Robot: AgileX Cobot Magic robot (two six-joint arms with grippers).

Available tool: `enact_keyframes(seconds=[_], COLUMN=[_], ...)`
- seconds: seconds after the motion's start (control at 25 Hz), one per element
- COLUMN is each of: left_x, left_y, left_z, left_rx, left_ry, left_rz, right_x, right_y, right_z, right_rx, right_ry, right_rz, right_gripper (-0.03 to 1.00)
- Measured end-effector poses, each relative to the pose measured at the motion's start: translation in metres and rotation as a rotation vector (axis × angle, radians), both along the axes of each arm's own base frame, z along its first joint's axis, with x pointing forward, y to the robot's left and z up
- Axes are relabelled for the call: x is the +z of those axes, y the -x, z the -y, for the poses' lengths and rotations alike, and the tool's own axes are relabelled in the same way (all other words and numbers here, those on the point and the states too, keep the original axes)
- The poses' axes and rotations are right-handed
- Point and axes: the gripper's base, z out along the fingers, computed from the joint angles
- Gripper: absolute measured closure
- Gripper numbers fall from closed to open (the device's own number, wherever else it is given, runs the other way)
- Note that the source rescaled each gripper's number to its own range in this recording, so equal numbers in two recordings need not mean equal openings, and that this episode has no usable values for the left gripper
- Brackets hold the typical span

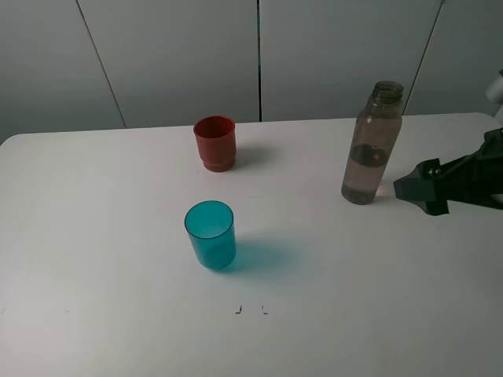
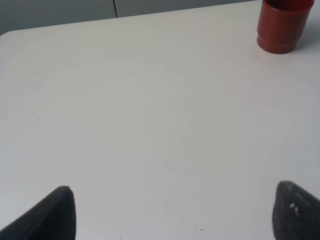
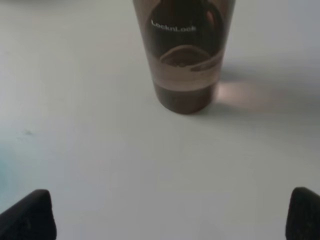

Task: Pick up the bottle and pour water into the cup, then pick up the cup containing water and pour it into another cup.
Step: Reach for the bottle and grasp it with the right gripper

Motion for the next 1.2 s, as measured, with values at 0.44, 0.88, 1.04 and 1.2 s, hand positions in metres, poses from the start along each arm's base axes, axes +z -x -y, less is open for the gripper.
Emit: enact_keyframes(seconds=[0.44,0.88,1.04,1.2], left_x=[0.000,0.000,0.000,0.000], left_y=[0.000,0.000,0.000,0.000], left_z=[0.000,0.000,0.000,0.000], left_rx=[0.000,0.000,0.000,0.000], left_ry=[0.000,0.000,0.000,0.000], left_rz=[0.000,0.000,0.000,0.000], right_x=[-0.057,-0.090,-0.094,-0.100], right_y=[-0.023,-0.046,-0.055,-0.059], right_z=[0.006,-0.002,-0.008,-0.012], right_rx=[-0.054,0.022,-0.009,0.012], right_ry=[0.101,0.103,0.002,-0.043], right_rz=[0.033,0.118,0.218,0.261], right_gripper=[-0.03,-0.03,-0.03,-0.03])
